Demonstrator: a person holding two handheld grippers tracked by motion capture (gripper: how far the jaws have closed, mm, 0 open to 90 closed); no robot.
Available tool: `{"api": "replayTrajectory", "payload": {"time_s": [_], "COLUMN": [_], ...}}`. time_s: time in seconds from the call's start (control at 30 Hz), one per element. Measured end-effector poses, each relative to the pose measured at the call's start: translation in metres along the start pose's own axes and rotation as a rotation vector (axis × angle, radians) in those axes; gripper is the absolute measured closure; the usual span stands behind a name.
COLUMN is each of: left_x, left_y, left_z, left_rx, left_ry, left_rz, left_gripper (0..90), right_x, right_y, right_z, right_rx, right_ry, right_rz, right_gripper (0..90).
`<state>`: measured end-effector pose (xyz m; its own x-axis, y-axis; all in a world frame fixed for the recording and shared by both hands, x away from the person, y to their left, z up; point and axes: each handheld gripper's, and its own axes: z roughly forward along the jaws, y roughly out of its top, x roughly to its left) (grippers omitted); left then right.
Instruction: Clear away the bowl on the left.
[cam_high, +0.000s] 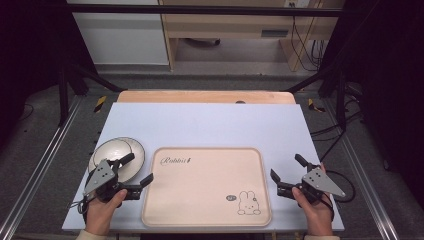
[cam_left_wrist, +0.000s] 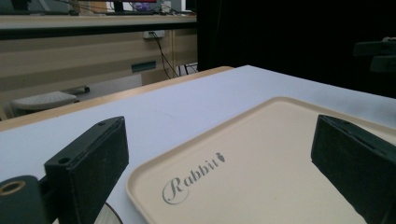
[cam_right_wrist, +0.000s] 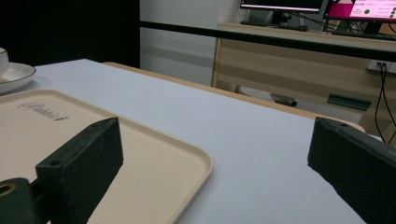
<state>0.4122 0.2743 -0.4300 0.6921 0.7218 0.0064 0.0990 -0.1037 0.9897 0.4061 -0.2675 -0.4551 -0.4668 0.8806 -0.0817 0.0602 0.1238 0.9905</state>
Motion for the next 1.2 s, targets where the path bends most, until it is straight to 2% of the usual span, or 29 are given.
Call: {"api": "replayTrajectory", "payload": {"time_s": [0.07, 0.13, 0.17, 0.23, 0.27, 0.37, 0.43, 0.57, 0.6, 0.63, 0.67, 0.7, 0.73, 0.83, 0.97, 1.07, 1.2], "left_x": [0.002, 0.009, 0.011, 0.015, 0.017, 0.022, 0.030, 0.037, 0.043, 0.043, 0.048, 0.048, 0.051, 0.059, 0.071, 0.078, 0.084], "left_y": [0.003, 0.011, 0.014, 0.021, 0.025, 0.033, 0.043, 0.051, 0.055, 0.055, 0.054, 0.054, 0.053, 0.043, 0.028, 0.024, 0.021], "left_z": [0.000, 0.002, 0.003, 0.006, 0.007, 0.010, 0.015, 0.018, 0.017, 0.017, 0.014, 0.014, 0.011, 0.000, -0.011, -0.017, -0.021], "left_rx": [0.009, 0.024, 0.032, 0.057, 0.055, 0.044, 0.040, 0.043, 0.040, 0.040, 0.039, 0.039, 0.039, 0.073, 0.097, 0.089, 0.098], "left_ry": [0.013, 0.045, 0.047, 0.065, 0.071, 0.077, 0.095, 0.128, 0.156, 0.156, 0.191, 0.191, 0.215, 0.273, 0.317, 0.347, 0.383], "left_rz": [0.011, 0.023, 0.029, 0.067, 0.079, 0.082, 0.081, 0.085, 0.079, 0.079, 0.076, 0.076, 0.068, 0.065, 0.019, -0.022, -0.040], "left_gripper": [5.1, 5.3, 5.2, 4.8, 5.0, 5.0, 5.0, 5.3, 5.3, 5.3, 5.4, 5.5, 5.6, 5.7, 6.1, 6.1, 6.4], "right_x": [0.000, 0.001, 0.001, 0.002, 0.002, 0.003, 0.003, 0.002, 0.001, 0.001, 0.001, 0.001, 0.000, -0.001, -0.001, -0.001, -0.001], "right_y": [0.000, -0.001, -0.001, -0.002, -0.002, -0.002, -0.002, -0.002, -0.002, -0.002, -0.003, -0.003, -0.003, -0.002, -0.001, -0.001, -0.001], "right_z": [0.000, 0.001, 0.002, 0.004, 0.004, 0.004, 0.004, 0.002, 0.002, 0.002, 0.001, 0.001, 0.001, 0.001, 0.000, 0.001, 0.000], "right_rx": [0.000, 0.003, 0.006, 0.008, 0.007, 0.012, 0.013, 0.005, 0.007, 0.007, 0.007, 0.007, 0.003, 0.003, -0.007, -0.004, -0.003], "right_ry": [-0.001, 0.000, 0.000, 0.000, 0.000, 0.002, 0.000, -0.006, -0.007, -0.007, -0.007, -0.007, -0.009, -0.004, -0.005, -0.006, -0.006], "right_rz": [0.001, 0.005, 0.004, -0.001, -0.005, -0.004, -0.005, -0.004, -0.002, -0.002, -0.001, -0.001, 0.005, 0.003, 0.000, -0.002, -0.001], "right_gripper": [3.6, 3.6, 3.6, 3.6, 3.5, 3.5, 3.5, 3.5, 3.5, 3.5, 3.5, 3.5, 3.5, 3.6, 3.7, 3.7, 3.7]}}
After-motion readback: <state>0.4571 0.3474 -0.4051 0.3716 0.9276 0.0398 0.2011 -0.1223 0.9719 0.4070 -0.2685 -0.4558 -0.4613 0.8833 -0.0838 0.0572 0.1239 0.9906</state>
